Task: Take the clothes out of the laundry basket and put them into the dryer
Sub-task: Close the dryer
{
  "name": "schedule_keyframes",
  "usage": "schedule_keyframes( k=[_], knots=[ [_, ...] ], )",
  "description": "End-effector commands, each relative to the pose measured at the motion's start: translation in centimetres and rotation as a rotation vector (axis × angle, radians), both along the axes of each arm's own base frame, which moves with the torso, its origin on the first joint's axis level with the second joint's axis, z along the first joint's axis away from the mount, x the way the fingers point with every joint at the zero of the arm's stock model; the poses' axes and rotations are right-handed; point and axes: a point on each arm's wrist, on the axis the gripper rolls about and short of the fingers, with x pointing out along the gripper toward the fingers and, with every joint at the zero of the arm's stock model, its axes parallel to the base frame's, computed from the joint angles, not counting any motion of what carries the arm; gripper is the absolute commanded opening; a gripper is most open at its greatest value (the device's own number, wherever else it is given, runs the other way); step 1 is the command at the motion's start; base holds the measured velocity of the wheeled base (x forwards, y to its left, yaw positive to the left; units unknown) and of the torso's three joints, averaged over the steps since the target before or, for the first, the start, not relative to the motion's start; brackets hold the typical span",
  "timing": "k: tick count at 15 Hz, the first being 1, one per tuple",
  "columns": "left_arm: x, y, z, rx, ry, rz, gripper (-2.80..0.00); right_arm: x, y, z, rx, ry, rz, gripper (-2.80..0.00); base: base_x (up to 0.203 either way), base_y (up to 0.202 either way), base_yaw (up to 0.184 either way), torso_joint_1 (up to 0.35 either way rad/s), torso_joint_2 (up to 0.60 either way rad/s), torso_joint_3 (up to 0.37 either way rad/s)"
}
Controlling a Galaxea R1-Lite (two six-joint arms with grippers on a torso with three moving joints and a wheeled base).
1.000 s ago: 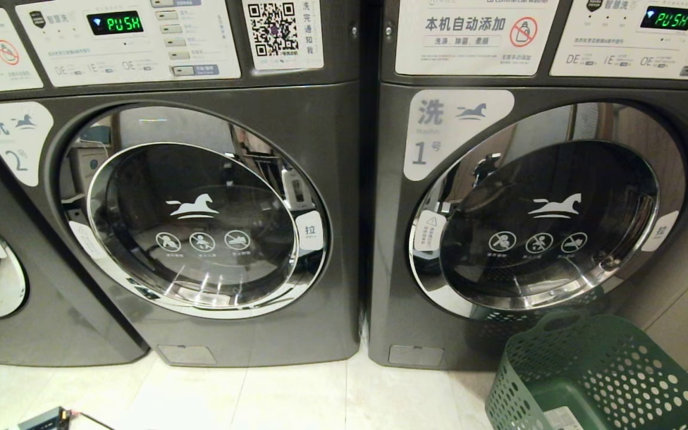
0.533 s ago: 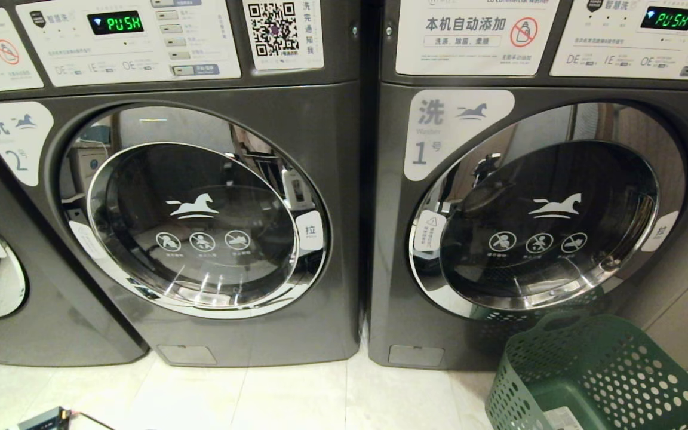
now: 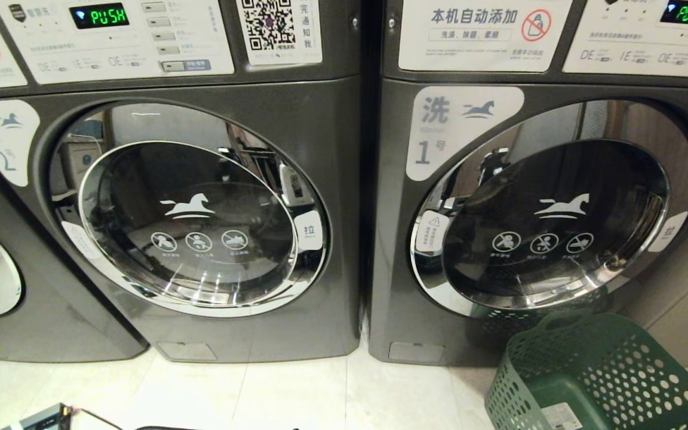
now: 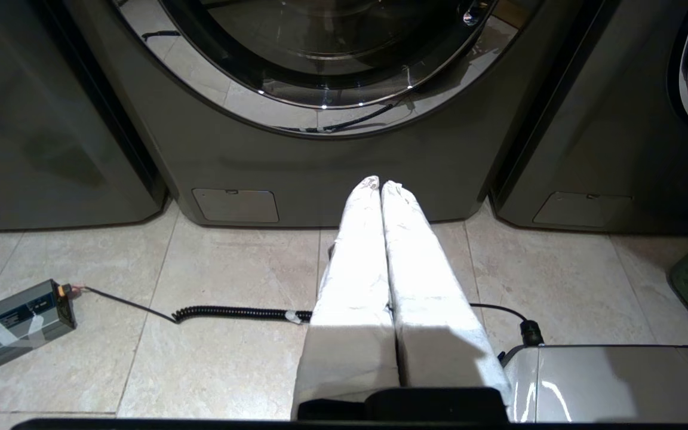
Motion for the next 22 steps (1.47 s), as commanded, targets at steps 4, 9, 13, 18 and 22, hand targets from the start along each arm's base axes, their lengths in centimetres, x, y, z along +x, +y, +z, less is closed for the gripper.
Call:
schedule_keyframes(
  k=[4,9,13,18,22],
  knots=[
    [0.00,0.00,-0.01,0.000,0.000,0.000,-2.80,0.00,0.00,0.00,0.000,-0.001,0.000,-2.80,0.000,0.000,0.000,0.207,-0.51,-0.236],
    [0.00,0.00,-0.01,0.000,0.000,0.000,-2.80,0.01,0.00,0.02,0.002,-0.001,-0.001,-2.80,0.000,0.000,0.000,0.101,-0.46,-0.214],
    [0.00,0.00,-0.01,0.000,0.000,0.000,-2.80,0.00,0.00,0.02,0.002,-0.002,-0.001,-2.80,0.000,0.000,0.000,0.310,-0.48,-0.248],
    [0.00,0.00,-0.01,0.000,0.000,0.000,-2.80,0.01,0.00,0.02,0.002,-0.001,-0.001,-2.80,0.000,0.000,0.000,0.256,-0.50,-0.257],
    [0.00,0.00,-0.01,0.000,0.000,0.000,-2.80,0.00,0.00,0.02,0.002,-0.002,-0.001,-2.80,0.000,0.000,0.000,0.259,-0.52,-0.267]
  ],
)
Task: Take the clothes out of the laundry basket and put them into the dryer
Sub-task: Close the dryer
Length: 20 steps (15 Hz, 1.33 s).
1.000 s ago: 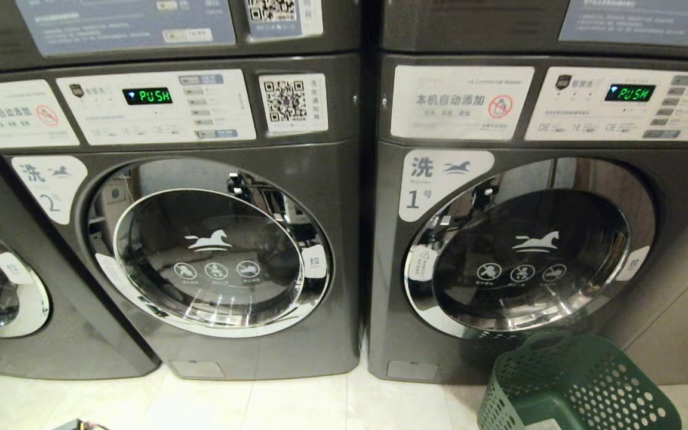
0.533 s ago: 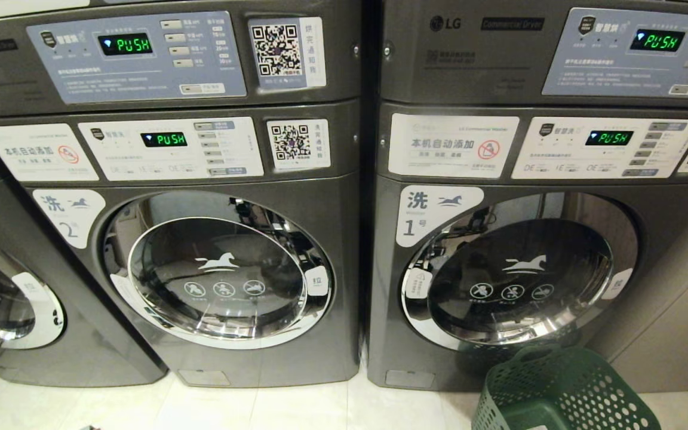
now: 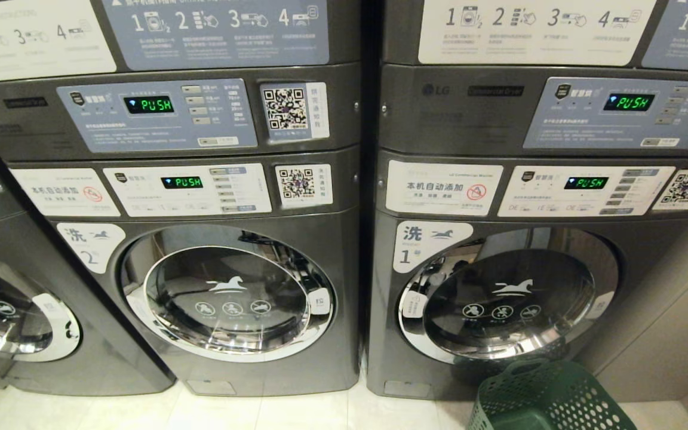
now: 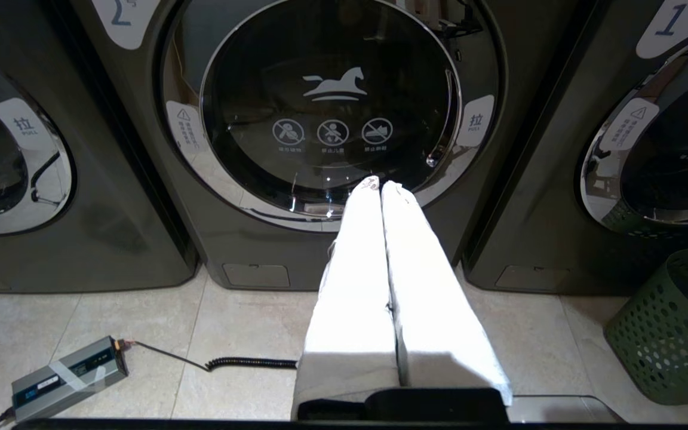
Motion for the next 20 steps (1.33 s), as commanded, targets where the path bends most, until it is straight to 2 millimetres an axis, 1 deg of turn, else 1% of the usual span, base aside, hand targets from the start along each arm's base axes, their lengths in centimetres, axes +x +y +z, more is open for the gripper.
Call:
schedule_keyframes(
  k=[1,10,20],
  knots=[
    [0.00,0.00,-0.01,0.000,0.000,0.001,-2.80,0.00,0.00,0.00,0.000,-0.001,0.000,-2.80,0.000,0.000,0.000,0.266,-0.54,-0.267],
    [0.00,0.00,-0.01,0.000,0.000,0.001,-2.80,0.01,0.00,0.01,0.001,0.000,0.000,-2.80,0.000,0.000,0.000,0.280,-0.56,-0.284],
    [0.00,0.00,-0.01,0.000,0.000,0.001,-2.80,0.01,0.00,0.01,0.003,0.000,0.000,-2.80,0.000,0.000,0.000,0.179,-0.36,-0.179]
  ],
)
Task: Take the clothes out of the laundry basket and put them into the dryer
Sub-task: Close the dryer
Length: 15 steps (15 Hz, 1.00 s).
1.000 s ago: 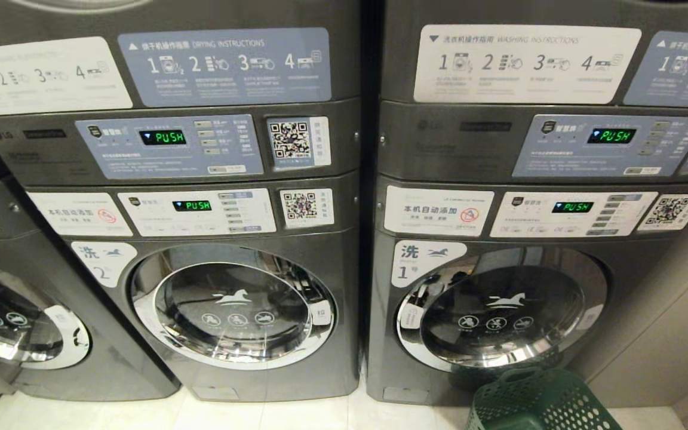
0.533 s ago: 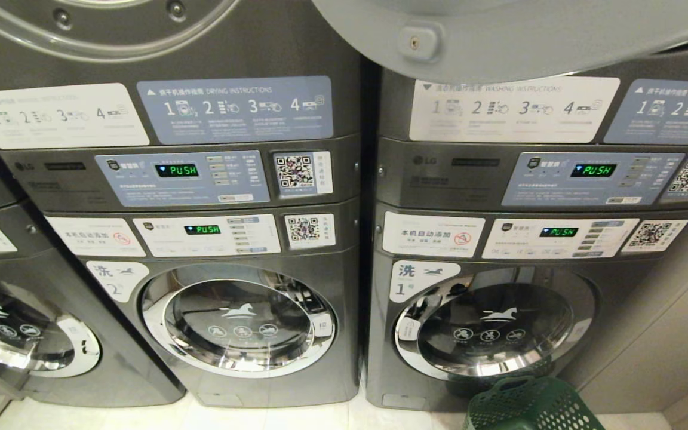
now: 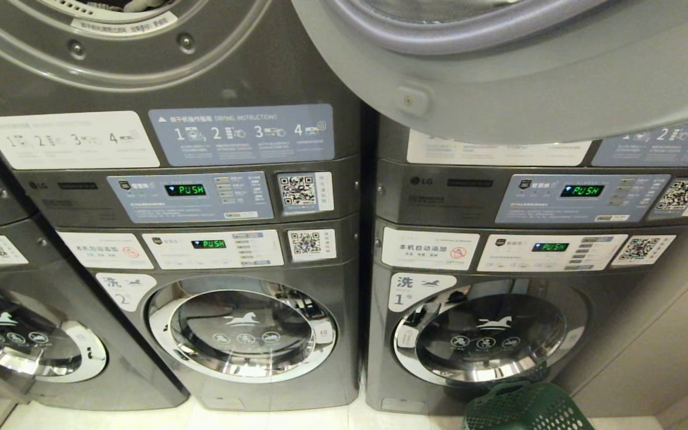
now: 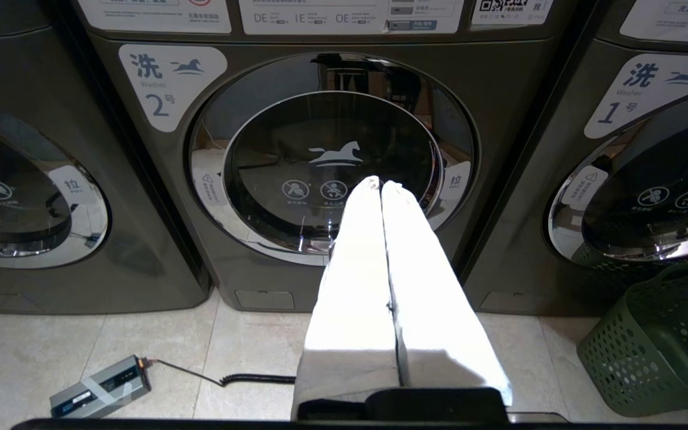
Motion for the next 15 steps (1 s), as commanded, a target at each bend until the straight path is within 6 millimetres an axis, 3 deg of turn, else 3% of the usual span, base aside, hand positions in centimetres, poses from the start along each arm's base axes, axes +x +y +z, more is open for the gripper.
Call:
schedule_keyframes(
  k=[1,15],
  knots=[
    [-0.01,0.00,0.01,0.000,-0.001,0.001,-2.80,0.00,0.00,0.00,-0.001,0.000,0.000,-2.80,0.000,0.000,0.000,0.178,-0.34,-0.175],
    [-0.01,0.00,0.01,0.000,-0.001,0.001,-2.80,0.00,0.00,0.00,0.000,-0.001,0.001,-2.80,0.000,0.000,0.000,0.133,-0.27,-0.133]
  ],
)
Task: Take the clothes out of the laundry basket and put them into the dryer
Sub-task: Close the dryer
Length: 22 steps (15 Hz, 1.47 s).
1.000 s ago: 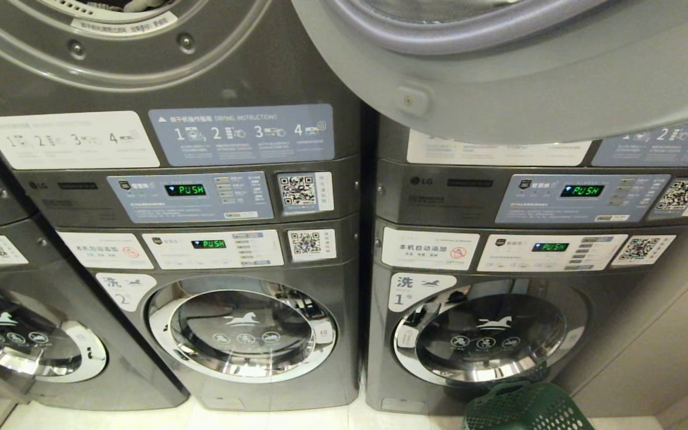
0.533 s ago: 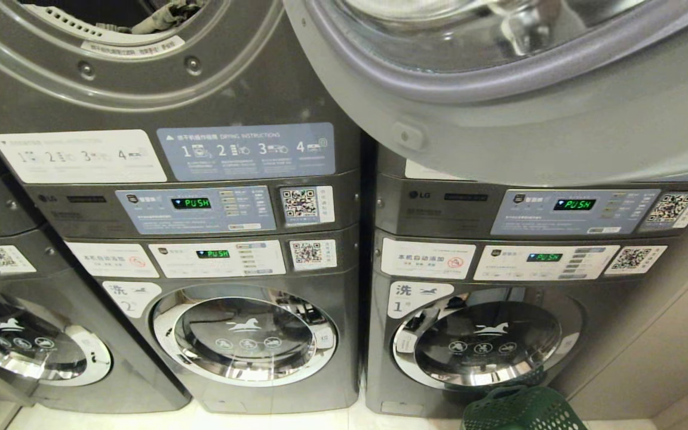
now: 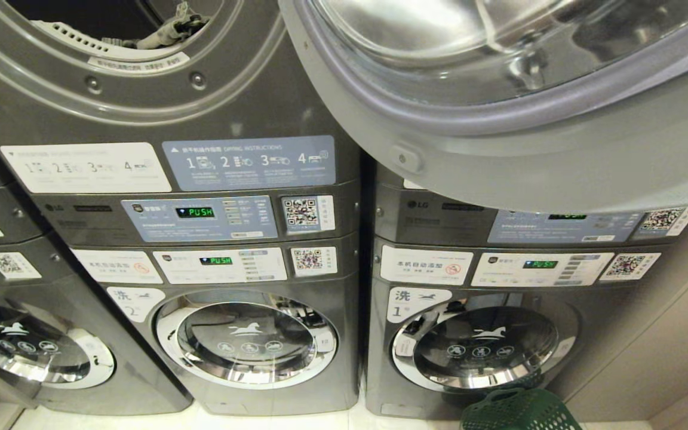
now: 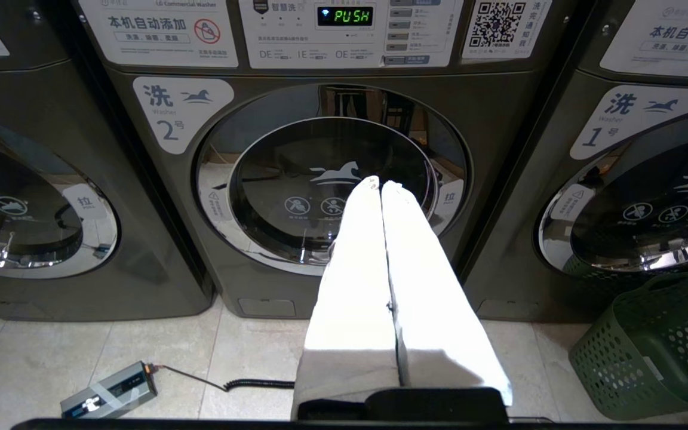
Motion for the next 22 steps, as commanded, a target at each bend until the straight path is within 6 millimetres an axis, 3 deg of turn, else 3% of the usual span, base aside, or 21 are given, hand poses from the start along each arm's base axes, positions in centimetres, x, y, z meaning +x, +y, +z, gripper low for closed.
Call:
schedule_keyframes(
  k=[1,22],
  knots=[
    [-0.01,0.00,0.01,0.000,-0.001,0.000,-2.80,-0.01,0.00,0.04,-0.001,-0.002,0.000,-2.80,0.000,0.000,0.000,0.098,-0.19,-0.096],
    [-0.01,0.00,0.01,0.000,-0.001,0.000,-2.80,0.01,0.00,0.01,0.003,0.000,0.001,-2.80,0.000,0.000,0.000,0.068,-0.13,-0.066]
  ],
)
